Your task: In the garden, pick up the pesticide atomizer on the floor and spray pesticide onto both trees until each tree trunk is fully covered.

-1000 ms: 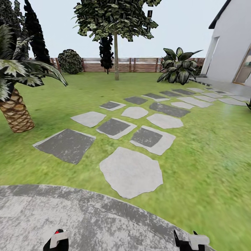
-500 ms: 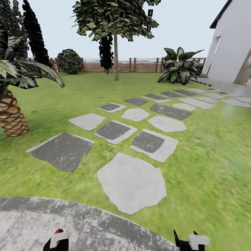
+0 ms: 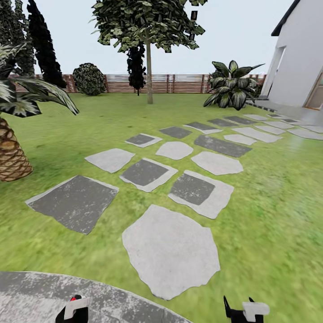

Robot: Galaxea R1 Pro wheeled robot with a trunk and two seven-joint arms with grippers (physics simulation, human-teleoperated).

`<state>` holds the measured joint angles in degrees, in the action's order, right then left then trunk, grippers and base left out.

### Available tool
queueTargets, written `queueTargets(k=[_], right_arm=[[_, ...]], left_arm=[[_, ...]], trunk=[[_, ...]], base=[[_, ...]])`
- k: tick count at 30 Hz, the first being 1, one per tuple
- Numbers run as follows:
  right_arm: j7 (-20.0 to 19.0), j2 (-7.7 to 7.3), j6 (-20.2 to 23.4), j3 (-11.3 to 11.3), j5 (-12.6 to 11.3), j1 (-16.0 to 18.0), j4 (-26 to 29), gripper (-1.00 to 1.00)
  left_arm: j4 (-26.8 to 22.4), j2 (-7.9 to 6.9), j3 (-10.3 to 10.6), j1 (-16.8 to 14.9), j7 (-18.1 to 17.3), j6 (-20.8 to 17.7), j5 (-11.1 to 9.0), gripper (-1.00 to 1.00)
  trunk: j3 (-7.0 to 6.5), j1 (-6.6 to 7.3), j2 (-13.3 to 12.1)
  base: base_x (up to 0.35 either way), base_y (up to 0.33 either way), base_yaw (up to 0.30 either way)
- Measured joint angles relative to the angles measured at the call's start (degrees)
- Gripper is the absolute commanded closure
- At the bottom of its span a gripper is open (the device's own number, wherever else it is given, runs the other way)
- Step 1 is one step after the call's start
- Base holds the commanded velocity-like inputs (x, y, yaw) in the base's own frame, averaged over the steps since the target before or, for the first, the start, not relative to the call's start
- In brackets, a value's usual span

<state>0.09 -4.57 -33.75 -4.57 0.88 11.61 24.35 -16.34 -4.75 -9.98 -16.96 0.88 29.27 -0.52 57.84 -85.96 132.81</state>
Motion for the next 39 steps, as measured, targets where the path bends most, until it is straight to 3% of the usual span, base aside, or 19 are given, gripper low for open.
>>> queueTargets(k=[39], right_arm=[[0.00,0.00,0.00,0.00,0.00,0.00,0.00,-1.00]], left_arm=[[0.00,-0.02,-0.03,0.00,0.00,0.00,0.00,1.00]], trunk=[[0.00,0.00,0.00]], base=[[0.338,0.000,0.000]])
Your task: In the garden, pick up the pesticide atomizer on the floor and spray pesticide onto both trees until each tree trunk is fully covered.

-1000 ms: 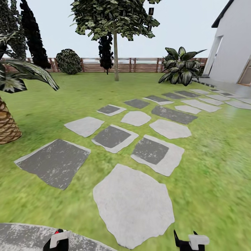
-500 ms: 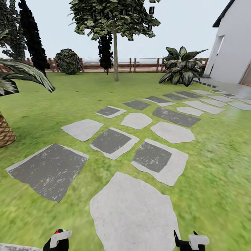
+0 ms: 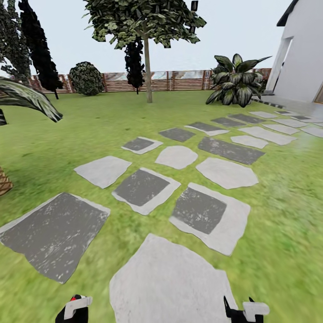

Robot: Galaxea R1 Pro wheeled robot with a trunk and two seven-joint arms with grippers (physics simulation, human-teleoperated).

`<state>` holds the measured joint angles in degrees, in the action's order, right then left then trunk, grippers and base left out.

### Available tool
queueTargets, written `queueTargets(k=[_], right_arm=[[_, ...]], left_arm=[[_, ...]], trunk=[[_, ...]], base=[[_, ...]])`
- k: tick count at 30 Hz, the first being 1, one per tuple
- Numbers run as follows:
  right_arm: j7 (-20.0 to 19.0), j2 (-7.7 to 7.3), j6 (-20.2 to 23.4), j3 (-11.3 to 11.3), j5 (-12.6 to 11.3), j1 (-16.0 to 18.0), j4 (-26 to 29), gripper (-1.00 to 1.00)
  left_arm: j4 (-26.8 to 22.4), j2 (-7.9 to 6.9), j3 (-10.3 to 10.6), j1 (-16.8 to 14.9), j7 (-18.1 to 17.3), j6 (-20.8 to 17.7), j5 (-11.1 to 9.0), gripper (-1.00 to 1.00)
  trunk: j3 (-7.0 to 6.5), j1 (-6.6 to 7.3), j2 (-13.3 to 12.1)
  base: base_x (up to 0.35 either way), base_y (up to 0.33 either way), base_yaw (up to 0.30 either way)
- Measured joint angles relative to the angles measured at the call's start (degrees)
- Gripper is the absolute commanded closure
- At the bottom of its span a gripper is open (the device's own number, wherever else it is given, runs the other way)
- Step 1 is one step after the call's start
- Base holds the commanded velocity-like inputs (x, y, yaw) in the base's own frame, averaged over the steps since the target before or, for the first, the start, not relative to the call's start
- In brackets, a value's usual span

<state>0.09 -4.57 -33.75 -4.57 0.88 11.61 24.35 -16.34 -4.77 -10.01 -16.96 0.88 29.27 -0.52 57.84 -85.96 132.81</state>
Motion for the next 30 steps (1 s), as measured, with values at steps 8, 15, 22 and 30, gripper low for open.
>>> queueTargets(k=[8,15,22,30], right_arm=[[0.00,0.00,0.00,0.00,0.00,0.01,0.00,-1.00],[0.00,0.00,0.00,0.00,0.00,0.01,0.00,-1.00],[0.00,0.00,0.00,0.00,0.00,-0.01,0.00,-1.00],[0.00,0.00,0.00,0.00,0.00,0.01,0.00,-1.00]], left_arm=[[-0.02,0.01,0.00,0.00,0.02,0.00,0.00,1.00],[-0.02,0.01,-0.01,0.00,0.00,0.00,0.02,1.00],[-0.06,0.02,-0.01,0.00,0.00,0.00,0.00,1.00],[-0.06,0.02,0.01,0.00,0.00,0.00,0.00,1.00]], trunk=[[0.00,0.00,0.00],[0.00,0.00,0.00],[0.00,0.00,0.00],[0.00,0.00,0.00]], base=[[0.338,0.000,0.000],[0.338,0.000,0.000],[0.338,0.000,0.000],[0.338,0.000,0.000]])
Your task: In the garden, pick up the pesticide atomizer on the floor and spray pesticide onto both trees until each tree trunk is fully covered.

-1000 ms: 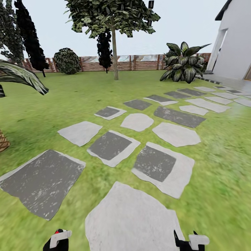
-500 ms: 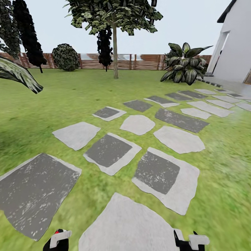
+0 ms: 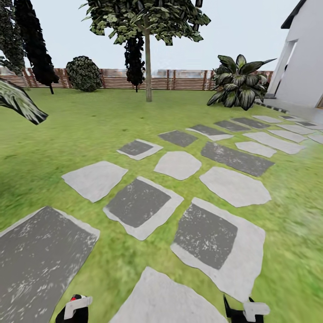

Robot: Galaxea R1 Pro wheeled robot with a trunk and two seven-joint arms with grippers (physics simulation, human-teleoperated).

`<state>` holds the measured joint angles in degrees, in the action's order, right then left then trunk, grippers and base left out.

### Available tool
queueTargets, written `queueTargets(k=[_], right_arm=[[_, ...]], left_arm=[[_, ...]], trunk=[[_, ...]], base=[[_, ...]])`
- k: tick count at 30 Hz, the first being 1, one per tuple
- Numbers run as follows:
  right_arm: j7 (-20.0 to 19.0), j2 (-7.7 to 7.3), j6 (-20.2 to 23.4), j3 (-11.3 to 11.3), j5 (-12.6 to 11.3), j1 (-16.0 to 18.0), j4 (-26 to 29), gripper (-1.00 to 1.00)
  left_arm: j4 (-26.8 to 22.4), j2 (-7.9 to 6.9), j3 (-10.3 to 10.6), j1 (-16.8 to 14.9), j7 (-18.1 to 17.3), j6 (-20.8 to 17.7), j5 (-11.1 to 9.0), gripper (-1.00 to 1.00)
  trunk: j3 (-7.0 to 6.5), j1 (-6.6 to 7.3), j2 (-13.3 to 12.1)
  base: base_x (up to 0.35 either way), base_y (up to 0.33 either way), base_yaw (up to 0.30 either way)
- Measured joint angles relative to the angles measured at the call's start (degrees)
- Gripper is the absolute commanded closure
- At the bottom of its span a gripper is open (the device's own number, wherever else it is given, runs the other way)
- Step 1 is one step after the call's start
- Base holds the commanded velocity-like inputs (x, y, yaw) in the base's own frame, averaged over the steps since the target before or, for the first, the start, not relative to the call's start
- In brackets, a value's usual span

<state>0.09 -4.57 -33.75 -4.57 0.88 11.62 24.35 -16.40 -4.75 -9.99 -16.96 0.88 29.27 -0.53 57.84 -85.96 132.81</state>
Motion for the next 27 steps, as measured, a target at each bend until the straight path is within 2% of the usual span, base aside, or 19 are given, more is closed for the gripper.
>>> queueTargets(k=[27], right_arm=[[0.00,0.00,0.00,0.00,0.00,0.00,0.00,-1.00]], left_arm=[[0.05,-0.01,0.02,0.00,0.00,0.00,0.00,1.00]], trunk=[[0.00,0.00,0.00]], base=[[0.338,0.000,0.000]])
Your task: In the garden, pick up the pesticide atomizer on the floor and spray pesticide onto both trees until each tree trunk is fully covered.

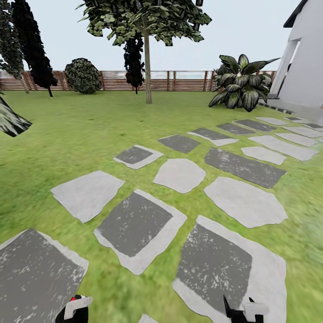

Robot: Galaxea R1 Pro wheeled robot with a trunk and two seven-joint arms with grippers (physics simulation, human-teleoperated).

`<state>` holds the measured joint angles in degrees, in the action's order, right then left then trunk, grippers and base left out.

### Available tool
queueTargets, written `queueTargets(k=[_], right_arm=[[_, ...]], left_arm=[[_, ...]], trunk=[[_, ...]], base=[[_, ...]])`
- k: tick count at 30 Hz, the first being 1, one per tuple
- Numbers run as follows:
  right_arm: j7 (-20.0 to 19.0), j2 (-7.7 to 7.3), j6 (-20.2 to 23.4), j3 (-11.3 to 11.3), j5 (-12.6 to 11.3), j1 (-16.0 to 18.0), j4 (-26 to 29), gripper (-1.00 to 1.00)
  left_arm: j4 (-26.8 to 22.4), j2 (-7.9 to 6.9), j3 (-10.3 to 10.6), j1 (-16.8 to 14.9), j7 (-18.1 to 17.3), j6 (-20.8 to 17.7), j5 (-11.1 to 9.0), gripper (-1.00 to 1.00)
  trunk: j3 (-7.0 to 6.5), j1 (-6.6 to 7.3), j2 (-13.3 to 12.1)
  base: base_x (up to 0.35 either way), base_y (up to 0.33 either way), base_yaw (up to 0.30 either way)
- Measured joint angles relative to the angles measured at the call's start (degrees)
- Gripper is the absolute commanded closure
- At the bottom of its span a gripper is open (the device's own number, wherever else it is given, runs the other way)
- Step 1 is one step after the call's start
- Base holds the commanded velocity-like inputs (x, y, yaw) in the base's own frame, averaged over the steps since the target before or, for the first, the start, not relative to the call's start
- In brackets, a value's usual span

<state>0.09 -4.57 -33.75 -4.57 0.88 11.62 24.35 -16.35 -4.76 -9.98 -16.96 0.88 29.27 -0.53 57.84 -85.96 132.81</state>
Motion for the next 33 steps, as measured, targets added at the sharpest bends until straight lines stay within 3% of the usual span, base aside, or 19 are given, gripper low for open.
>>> queueTargets(k=[33], right_arm=[[0.00,0.00,0.00,0.00,0.00,-0.01,0.00,-1.00]], left_arm=[[-0.07,0.01,-0.01,0.00,0.00,0.00,0.00,1.00]], trunk=[[0.00,0.00,0.00]], base=[[0.338,0.000,0.000]])
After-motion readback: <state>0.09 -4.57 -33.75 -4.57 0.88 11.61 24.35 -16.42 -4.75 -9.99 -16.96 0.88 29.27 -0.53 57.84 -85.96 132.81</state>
